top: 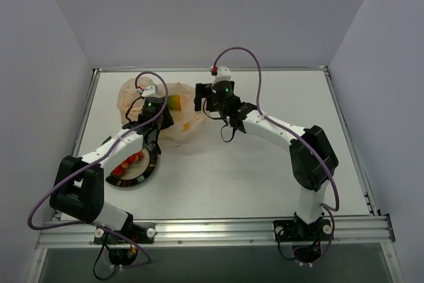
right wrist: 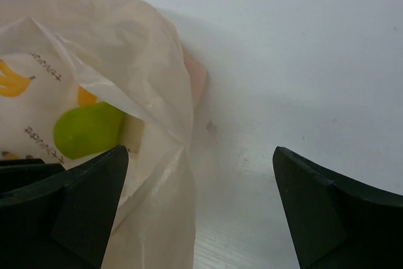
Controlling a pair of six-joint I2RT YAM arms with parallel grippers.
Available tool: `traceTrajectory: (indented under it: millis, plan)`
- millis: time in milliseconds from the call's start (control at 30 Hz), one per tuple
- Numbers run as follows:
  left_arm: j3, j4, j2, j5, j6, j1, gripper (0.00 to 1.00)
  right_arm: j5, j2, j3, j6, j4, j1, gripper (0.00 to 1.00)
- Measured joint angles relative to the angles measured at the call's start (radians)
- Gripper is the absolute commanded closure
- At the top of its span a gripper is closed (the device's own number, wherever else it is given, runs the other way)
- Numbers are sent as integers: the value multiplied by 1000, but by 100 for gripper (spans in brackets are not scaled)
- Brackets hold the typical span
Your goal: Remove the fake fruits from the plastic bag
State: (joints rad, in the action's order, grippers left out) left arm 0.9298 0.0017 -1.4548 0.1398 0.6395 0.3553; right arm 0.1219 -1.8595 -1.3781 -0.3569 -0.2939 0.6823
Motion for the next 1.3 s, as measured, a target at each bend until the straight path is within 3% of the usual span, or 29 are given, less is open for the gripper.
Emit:
traceTrajectory:
  millis: [33, 133, 333, 433, 467, 567, 767, 933, 1300]
  plan:
    - [-5, 11, -6, -11, 1, 3, 54, 7, 10, 24, -2, 2, 5, 5]
    - [-10, 34, -35, -37, 6, 8, 43, 12, 18, 100, -13, 1, 23, 2]
    - [-72, 66, -62, -55, 18, 8, 30, -52, -11, 159, -42, -23, 56, 3]
    - [-91, 64, -62, -52, 18, 8, 29, -97, -42, 161, -56, -79, 64, 44]
    - [-91, 65, -62, -49, 18, 8, 29, -106, -52, 163, -59, -95, 66, 68]
    - [-91, 77, -56, -34, 19, 8, 29, -108, -61, 200, -77, -132, 66, 92]
    - [-91, 97, -43, 9, 32, 2, 28, -77, -61, 286, -87, -152, 66, 96]
    - [-89, 127, -53, 70, 59, -11, 34, -65, -57, 296, -85, -154, 74, 96]
    - [39, 147, -222, 146, 83, -42, 33, -50, -23, 303, -69, -167, 107, 96]
